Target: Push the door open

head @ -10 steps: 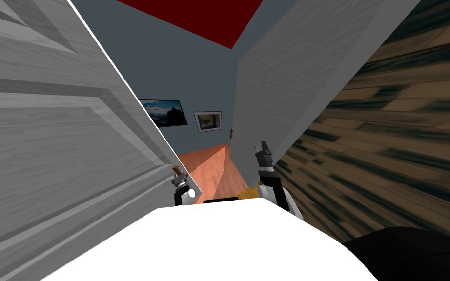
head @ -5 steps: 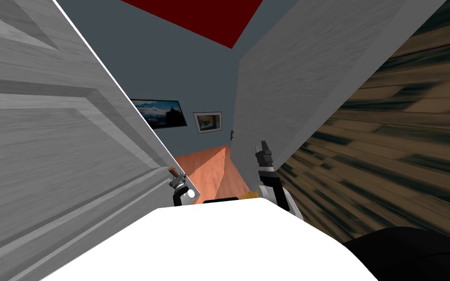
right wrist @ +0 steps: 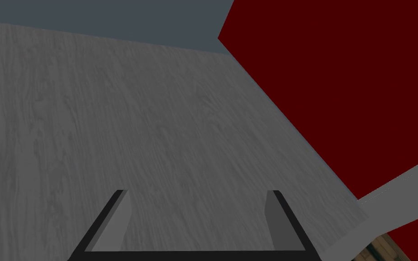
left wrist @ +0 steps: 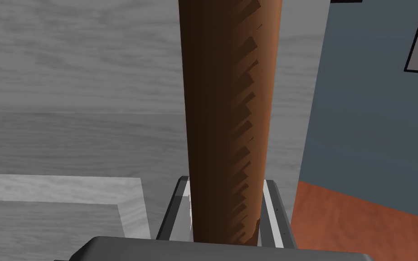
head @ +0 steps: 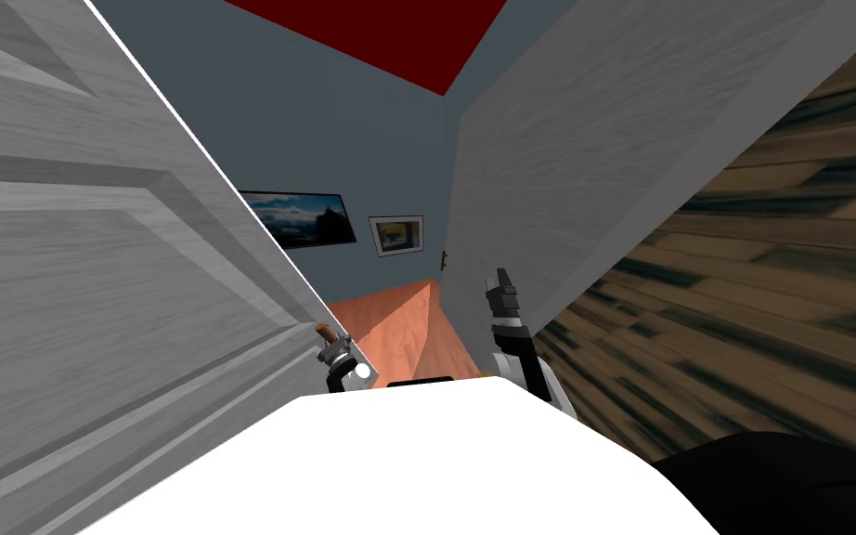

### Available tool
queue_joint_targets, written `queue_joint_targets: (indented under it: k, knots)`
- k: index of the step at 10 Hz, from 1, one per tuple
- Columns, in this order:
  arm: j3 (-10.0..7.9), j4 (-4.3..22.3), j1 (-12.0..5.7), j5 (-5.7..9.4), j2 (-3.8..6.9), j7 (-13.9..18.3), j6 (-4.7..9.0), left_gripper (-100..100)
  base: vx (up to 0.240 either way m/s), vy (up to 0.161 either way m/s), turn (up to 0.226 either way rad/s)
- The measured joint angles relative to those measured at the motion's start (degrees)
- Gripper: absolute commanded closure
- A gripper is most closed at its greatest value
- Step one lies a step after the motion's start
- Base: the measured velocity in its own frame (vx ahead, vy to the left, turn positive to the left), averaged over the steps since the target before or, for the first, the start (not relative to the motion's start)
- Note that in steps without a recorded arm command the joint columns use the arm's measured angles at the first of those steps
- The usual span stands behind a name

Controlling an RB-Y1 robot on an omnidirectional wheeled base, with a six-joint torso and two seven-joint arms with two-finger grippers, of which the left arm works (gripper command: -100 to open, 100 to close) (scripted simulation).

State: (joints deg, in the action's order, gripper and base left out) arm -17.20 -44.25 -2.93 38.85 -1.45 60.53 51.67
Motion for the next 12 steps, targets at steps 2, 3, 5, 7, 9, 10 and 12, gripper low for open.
queue_joint_targets:
  k: [2,3,5,7,9,10,12]
  knots:
    - [-1.42,-1.29,0.89,0.32,-0.96,-0.56,0.27,100,0.124,0.032,0.008]
    - [-1.59,-1.35,0.89,0.37,-0.92,-0.56,0.44,100,0.121,0.062,-0.098]
    - [-2.69,-1.63,1.87,1.59,-0.19,-0.61,0.37,100,0.172,0.066,-0.069]
    - [-3.9,-1.99,2.92,2.78,0.48,-0.74,1.11,100,0.198,0.099,-0.109]
    - [-6.0,-4.23,4.6,4.8,1.19,-1.57,0.69,100,0.203,0.123,-0.119]
    - [-6.97,-3.03,4.52,5.7,1.88,-1.28,1.82,100,0.126,0.105,-0.033]
    - [-8.47,-7.61,6.99,7.26,1.57,-2.62,0.33,100,0.084,0.085,-0.071]
